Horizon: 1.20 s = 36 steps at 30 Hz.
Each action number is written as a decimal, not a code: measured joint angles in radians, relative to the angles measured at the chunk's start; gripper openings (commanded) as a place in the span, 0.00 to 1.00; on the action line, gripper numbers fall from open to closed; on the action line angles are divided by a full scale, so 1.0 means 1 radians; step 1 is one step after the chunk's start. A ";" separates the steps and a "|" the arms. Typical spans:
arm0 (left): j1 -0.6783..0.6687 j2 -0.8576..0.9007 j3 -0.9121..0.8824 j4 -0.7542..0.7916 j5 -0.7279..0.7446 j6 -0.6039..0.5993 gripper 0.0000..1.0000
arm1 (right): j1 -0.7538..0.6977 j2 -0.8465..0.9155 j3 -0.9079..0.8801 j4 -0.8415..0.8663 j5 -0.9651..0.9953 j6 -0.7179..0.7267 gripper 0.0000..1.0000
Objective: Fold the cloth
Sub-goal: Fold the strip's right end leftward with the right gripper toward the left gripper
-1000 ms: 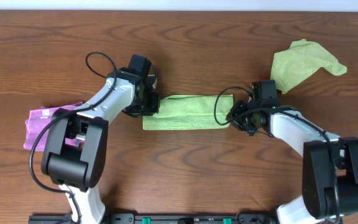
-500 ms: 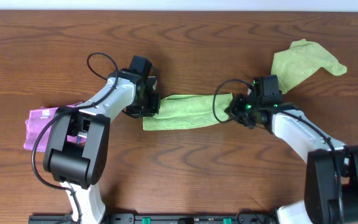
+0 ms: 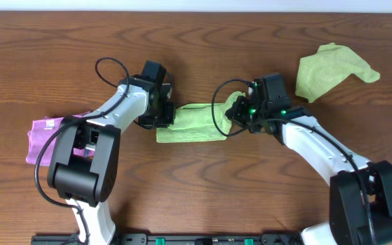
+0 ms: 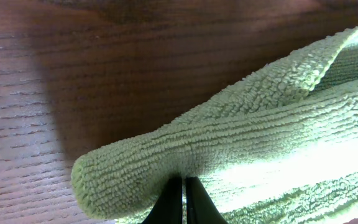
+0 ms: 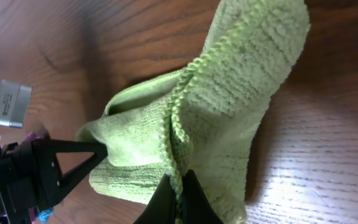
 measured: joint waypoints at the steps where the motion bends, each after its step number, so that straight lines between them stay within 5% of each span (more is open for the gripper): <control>1: 0.000 0.000 0.000 0.000 0.000 0.000 0.06 | 0.003 0.000 0.000 0.000 0.000 0.000 0.01; 36: 0.034 -0.160 0.000 -0.052 -0.053 0.001 0.06 | 0.090 0.000 0.002 0.045 0.002 0.019 0.01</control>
